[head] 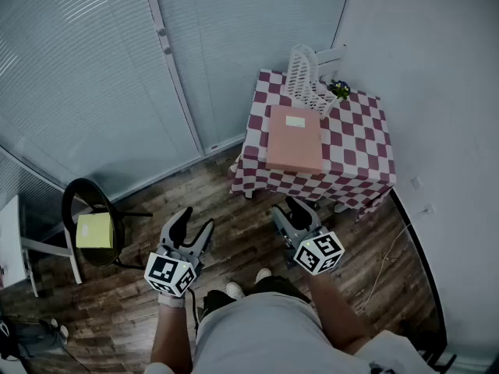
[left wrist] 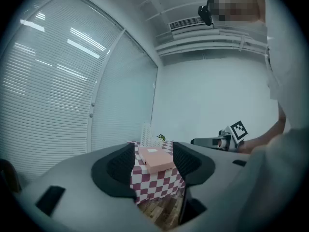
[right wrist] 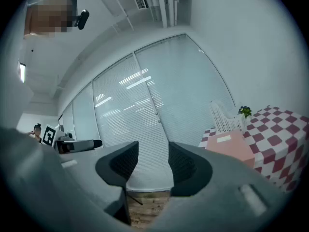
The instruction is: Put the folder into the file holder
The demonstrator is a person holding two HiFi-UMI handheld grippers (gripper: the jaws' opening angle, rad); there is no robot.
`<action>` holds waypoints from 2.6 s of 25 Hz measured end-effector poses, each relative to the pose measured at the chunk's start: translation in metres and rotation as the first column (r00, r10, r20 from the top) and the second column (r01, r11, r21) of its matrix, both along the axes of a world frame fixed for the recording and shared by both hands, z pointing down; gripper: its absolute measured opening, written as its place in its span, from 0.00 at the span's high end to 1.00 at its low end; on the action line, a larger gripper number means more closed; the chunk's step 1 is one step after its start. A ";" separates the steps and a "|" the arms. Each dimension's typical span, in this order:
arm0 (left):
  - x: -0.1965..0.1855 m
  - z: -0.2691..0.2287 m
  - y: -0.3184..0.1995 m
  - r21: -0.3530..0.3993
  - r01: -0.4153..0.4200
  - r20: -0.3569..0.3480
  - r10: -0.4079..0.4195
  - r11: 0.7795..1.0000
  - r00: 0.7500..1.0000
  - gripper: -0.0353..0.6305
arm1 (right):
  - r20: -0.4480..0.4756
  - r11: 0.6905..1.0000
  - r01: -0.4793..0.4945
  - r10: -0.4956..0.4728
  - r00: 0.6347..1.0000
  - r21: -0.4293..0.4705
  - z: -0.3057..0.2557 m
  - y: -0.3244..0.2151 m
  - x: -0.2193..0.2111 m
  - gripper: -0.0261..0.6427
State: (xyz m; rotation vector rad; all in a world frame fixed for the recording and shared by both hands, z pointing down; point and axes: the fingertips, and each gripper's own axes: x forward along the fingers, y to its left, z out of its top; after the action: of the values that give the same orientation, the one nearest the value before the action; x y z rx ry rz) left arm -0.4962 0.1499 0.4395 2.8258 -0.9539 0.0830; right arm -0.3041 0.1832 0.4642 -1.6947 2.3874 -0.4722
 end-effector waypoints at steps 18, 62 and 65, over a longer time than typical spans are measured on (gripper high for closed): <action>0.064 0.016 -0.049 -0.039 0.033 0.060 -0.031 0.999 0.998 0.60 | 0.137 0.998 -0.001 0.010 0.990 -0.071 0.031 -0.054 0.065 0.69; 0.199 0.146 -0.324 -0.372 -0.654 0.236 0.748 0.659 0.620 0.60 | 0.421 0.557 -0.656 0.826 0.375 -0.509 0.225 -0.189 0.157 0.42; 0.193 0.157 -0.325 -0.396 -0.626 0.247 0.734 0.672 0.632 0.60 | 0.484 0.580 -0.629 0.805 0.343 -0.518 0.241 -0.197 0.154 0.40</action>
State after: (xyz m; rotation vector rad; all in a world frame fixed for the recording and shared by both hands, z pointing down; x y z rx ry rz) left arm -0.3036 -0.1753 0.5967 2.7591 0.1841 0.8290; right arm -0.1502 -0.0142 0.7050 -1.9770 0.8922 -1.0132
